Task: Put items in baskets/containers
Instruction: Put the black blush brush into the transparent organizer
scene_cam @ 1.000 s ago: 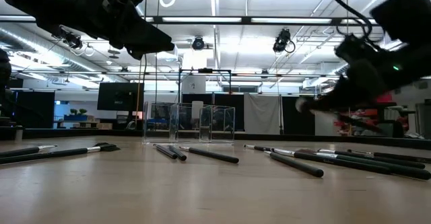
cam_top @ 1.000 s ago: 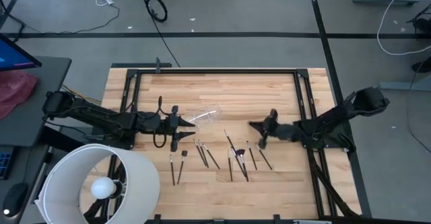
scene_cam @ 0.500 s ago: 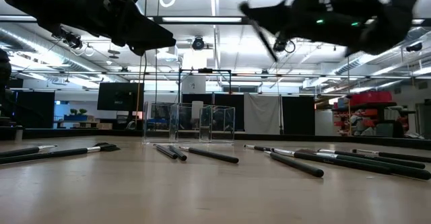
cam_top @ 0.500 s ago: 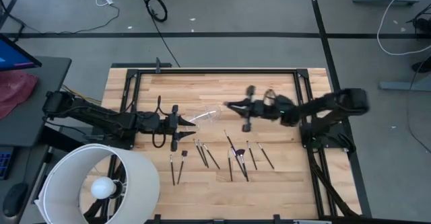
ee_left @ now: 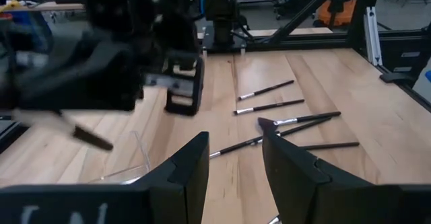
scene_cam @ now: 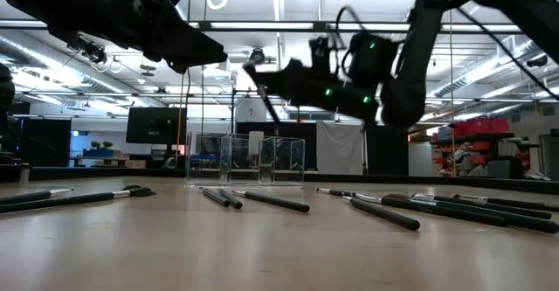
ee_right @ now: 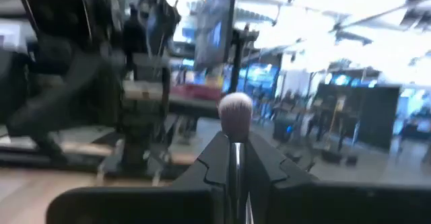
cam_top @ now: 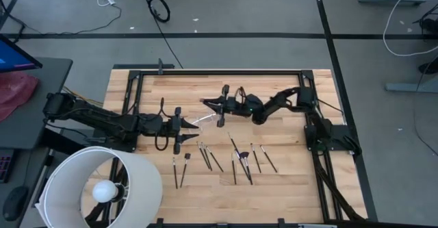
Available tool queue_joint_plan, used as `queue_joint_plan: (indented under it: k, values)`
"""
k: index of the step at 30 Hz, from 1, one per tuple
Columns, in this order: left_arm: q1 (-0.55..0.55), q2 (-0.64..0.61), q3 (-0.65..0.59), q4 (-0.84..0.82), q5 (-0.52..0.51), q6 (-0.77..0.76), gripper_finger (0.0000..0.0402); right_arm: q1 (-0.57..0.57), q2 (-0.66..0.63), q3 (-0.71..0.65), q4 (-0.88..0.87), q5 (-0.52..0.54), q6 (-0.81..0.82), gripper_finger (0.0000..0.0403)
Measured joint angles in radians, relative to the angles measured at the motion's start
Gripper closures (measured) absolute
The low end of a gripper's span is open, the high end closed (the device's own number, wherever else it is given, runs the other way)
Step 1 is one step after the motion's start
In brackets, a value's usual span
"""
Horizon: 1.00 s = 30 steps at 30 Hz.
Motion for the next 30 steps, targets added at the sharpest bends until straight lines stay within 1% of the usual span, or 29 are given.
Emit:
queue_joint_plan:
  k: [2,5,10,14,24,30]
  values:
    - [0.0,0.0,0.0,0.0,0.003,-0.017,0.0259,-0.003,0.03,0.027,-0.003,-0.005,0.024,0.0381]
    - [0.0,0.0,0.0,-0.003,0.003,-0.027,0.0259,-0.013,0.056,0.025,-0.004,-0.007,0.047,0.0381]
    - [0.0,0.0,0.0,-0.004,0.003,-0.026,0.0259,-0.026,0.058,-0.014,0.02,-0.001,0.049,0.0381]
    - [0.0,0.0,0.0,-0.004,0.003,-0.022,0.0259,-0.034,0.058,-0.022,-0.012,-0.004,0.106,0.0373]
    - [0.0,0.0,0.0,-0.004,0.003,-0.021,0.0259,-0.034,0.058,-0.023,-0.054,-0.004,0.096,0.0334]
    - [0.0,0.0,0.0,-0.004,0.003,-0.022,0.0259,-0.034,0.058,-0.023,-0.07,-0.004,0.095,0.0299]
